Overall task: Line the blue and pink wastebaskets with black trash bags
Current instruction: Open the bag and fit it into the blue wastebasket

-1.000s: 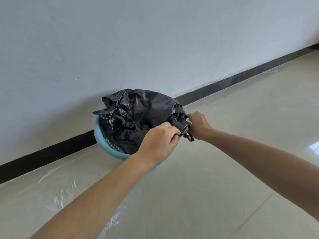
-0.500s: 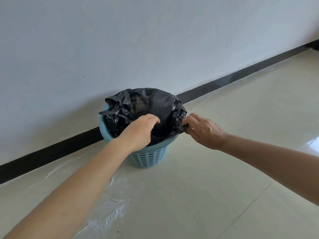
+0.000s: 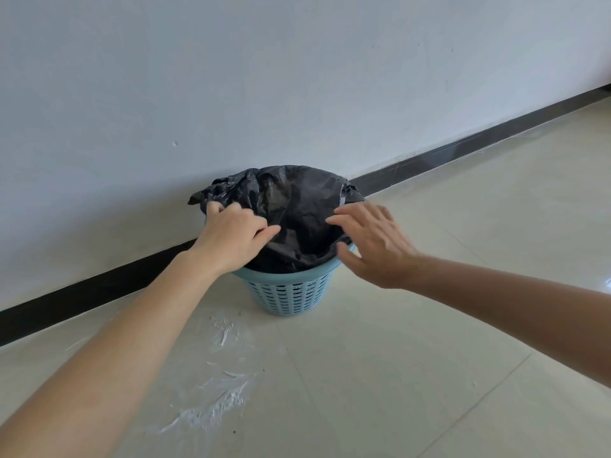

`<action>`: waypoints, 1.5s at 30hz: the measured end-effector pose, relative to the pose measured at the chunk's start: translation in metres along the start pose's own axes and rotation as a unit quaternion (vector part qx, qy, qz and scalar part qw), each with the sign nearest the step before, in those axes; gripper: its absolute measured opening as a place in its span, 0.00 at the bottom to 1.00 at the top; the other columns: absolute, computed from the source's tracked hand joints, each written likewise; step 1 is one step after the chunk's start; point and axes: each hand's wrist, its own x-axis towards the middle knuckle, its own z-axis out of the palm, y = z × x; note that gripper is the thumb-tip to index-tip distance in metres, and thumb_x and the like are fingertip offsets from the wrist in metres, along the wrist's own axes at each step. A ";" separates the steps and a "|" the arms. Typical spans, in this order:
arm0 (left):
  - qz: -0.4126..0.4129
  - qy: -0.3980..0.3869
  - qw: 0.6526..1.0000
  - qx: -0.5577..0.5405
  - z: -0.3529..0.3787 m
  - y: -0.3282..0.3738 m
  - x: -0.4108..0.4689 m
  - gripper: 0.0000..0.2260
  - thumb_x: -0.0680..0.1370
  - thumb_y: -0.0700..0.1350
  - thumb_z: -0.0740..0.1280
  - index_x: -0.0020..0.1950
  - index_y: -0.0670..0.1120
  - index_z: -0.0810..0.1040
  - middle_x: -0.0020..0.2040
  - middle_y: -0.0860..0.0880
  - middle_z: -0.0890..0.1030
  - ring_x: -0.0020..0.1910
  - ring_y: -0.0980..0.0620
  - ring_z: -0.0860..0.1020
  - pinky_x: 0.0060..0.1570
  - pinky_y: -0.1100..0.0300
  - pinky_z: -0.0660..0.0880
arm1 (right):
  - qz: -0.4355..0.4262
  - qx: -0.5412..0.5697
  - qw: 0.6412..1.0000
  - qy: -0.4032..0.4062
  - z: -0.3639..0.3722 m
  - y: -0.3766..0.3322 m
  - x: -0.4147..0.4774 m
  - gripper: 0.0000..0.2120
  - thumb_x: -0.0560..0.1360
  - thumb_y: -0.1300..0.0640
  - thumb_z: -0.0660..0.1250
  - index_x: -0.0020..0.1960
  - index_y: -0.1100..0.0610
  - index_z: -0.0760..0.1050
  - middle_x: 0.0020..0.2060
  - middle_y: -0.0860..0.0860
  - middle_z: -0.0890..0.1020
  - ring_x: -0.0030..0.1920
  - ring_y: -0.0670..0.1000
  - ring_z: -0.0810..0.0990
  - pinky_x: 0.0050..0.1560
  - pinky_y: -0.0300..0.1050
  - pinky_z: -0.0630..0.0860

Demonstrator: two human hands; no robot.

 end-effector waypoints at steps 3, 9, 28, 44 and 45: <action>0.055 0.144 0.988 -0.023 -0.003 0.001 -0.013 0.21 0.81 0.59 0.56 0.33 0.49 0.71 0.28 0.53 0.71 0.35 0.49 0.69 0.42 0.53 0.64 | -0.066 0.031 0.995 -0.068 0.008 -0.025 0.009 0.18 0.79 0.46 0.61 0.65 0.52 0.75 0.50 0.50 0.80 0.53 0.53 0.77 0.56 0.51 0.74; 0.038 0.266 0.963 -0.017 0.006 -0.010 -0.053 0.16 0.81 0.50 0.62 0.36 0.44 0.72 0.30 0.49 0.73 0.33 0.49 0.66 0.32 0.55 0.64 | -0.184 0.016 0.983 0.015 0.010 -0.031 0.005 0.06 0.80 0.61 0.65 0.53 0.58 0.81 0.40 0.54 0.77 0.36 0.54 0.75 0.36 0.51 0.77; -0.001 0.323 0.946 -0.030 0.034 -0.002 -0.076 0.16 0.83 0.49 0.58 0.39 0.41 0.69 0.35 0.44 0.71 0.37 0.44 0.67 0.40 0.51 0.63 | -0.030 0.018 0.999 0.037 0.014 -0.048 0.007 0.24 0.76 0.54 0.69 0.71 0.57 0.70 0.58 0.56 0.76 0.50 0.55 0.77 0.50 0.54 0.75; -0.117 0.273 0.936 -0.189 0.064 0.018 -0.089 0.13 0.81 0.48 0.57 0.41 0.42 0.69 0.40 0.44 0.71 0.42 0.47 0.67 0.42 0.56 0.66 | -0.346 -0.053 0.937 0.015 0.036 -0.017 -0.023 0.09 0.75 0.70 0.65 0.51 0.63 0.81 0.37 0.55 0.79 0.31 0.53 0.74 0.27 0.47 0.73; -0.134 0.272 0.930 -0.208 0.062 0.018 -0.088 0.13 0.81 0.49 0.57 0.42 0.42 0.69 0.40 0.45 0.71 0.42 0.49 0.67 0.41 0.58 0.66 | -0.333 -0.060 0.941 0.009 0.035 -0.015 -0.024 0.08 0.74 0.70 0.67 0.49 0.62 0.81 0.37 0.54 0.79 0.30 0.53 0.75 0.26 0.48 0.74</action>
